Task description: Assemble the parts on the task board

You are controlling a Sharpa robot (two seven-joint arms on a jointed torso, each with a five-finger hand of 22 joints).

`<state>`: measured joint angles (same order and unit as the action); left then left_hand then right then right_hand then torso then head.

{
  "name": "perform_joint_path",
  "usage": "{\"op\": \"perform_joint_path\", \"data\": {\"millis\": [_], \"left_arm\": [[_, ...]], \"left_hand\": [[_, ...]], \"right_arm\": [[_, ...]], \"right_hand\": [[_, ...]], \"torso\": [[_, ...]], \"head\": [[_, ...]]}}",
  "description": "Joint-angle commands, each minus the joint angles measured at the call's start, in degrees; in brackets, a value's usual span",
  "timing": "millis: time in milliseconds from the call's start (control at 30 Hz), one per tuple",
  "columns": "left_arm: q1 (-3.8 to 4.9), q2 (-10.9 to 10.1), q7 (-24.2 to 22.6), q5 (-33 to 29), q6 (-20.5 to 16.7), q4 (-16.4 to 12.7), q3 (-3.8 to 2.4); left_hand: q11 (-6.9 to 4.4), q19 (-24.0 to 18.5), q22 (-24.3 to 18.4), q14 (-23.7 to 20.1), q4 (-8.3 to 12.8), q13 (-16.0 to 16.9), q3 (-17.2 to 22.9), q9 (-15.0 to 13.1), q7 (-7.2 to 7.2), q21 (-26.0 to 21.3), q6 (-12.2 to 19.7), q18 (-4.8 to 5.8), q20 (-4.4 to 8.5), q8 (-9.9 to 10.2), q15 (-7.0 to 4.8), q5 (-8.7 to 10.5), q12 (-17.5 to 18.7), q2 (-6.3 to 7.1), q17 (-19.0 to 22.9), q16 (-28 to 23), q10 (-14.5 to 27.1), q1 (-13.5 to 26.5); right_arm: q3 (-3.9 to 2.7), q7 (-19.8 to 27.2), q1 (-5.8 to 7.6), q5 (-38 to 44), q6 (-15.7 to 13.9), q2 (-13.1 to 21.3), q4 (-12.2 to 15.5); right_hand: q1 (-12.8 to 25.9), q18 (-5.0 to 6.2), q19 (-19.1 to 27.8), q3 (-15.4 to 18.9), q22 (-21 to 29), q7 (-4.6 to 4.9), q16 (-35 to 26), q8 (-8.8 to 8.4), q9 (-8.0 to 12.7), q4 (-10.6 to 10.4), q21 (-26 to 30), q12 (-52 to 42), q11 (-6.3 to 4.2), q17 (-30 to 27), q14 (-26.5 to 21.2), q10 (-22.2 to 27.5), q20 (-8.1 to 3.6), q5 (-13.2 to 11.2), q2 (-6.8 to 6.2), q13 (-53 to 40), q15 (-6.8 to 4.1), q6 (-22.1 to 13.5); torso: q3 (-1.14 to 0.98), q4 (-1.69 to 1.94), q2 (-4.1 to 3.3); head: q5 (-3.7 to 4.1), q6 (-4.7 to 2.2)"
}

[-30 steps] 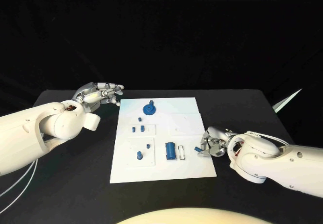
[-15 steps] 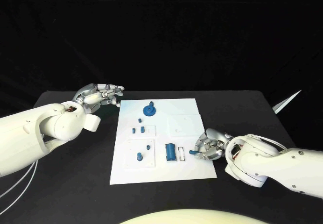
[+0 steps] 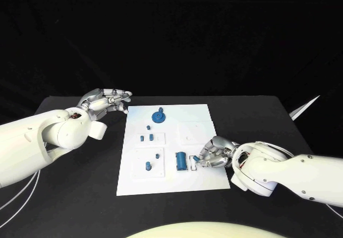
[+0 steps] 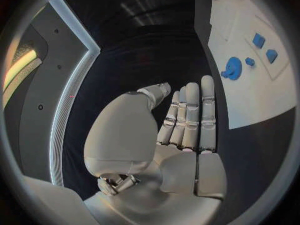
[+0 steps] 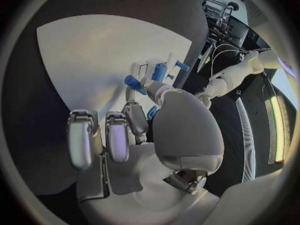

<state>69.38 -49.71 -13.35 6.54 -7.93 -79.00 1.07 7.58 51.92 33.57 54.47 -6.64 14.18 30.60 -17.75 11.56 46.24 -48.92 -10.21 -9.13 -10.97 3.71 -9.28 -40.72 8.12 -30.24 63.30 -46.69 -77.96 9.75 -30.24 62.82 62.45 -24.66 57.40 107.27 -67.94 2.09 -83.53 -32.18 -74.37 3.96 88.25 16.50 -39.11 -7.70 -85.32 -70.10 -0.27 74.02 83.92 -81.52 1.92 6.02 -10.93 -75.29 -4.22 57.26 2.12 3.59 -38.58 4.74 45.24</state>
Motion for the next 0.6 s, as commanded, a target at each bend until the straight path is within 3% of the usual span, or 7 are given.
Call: {"op": "perform_joint_path", "data": {"millis": [33,233,600], "left_arm": [[0.04,0.0,0.0,0.0,0.2,-0.2,-0.05],[0.04,0.1,0.0,0.0,0.3,-0.2,-0.05],[0.04,0.0,0.2,0.0,0.3,-0.2,-0.05]], "left_hand": [[0.2,1.0,-0.6,0.5,-0.6,-0.6,-0.3,0.5,0.11,-0.9,0.7,-0.33,-0.21,-0.4,0.2,0.27,0.2,-0.92,0.6,-0.9,0.3,0.5],[0.21,1.1,-0.6,0.5,-0.6,-0.7,-0.3,0.5,0.12,-1.0,0.7,-0.32,-0.21,-0.4,0.19,0.27,0.2,-0.91,0.6,-0.9,0.3,0.5],[0.21,1.1,-0.6,0.5,-0.6,-0.7,-0.3,0.5,0.12,-1.0,0.7,-0.32,-0.21,-0.4,0.19,0.27,0.2,-0.91,0.6,-0.9,0.3,0.5]], "right_arm": [[0.01,-0.3,-0.16,0.0,0.2,-0.6,-0.3],[0.01,-1.0,-0.45,0.8,0.3,-1.7,-0.9],[0.01,-1.4,-0.68,1.5,1.3,-2.8,-1.2]], "right_hand": [[2.4,-1.43,-5.8,-4.9,-14.8,-0.47,0.8,2.19,-2.4,-0.2,-1.3,0.0,-0.63,14.1,5.7,-1.9,-0.48,1.8,0.68,-3.2,-0.34,1.4],[6.4,-1.48,-5.8,-4.8,-14.8,-0.59,0.9,2.17,-2.2,-1.3,-1.5,0.0,-0.71,14.2,5.7,-2.1,-0.51,1.8,0.85,-3.2,-0.4,2.2],[7.9,-1.51,-5.9,-4.7,-14.9,-0.76,0.9,2.31,-2.0,-1.5,-1.7,-0.5,-0.83,14.4,5.7,-2.3,-0.56,1.8,0.45,-3.6,-0.49,2.8]], "torso": [[0.0,-0.08,0.0],[-0.08,0.0,0.01],[-0.05,-0.01,0.01]], "head": [[0.01,0.09],[0.06,0.24],[-0.11,0.54]]}}
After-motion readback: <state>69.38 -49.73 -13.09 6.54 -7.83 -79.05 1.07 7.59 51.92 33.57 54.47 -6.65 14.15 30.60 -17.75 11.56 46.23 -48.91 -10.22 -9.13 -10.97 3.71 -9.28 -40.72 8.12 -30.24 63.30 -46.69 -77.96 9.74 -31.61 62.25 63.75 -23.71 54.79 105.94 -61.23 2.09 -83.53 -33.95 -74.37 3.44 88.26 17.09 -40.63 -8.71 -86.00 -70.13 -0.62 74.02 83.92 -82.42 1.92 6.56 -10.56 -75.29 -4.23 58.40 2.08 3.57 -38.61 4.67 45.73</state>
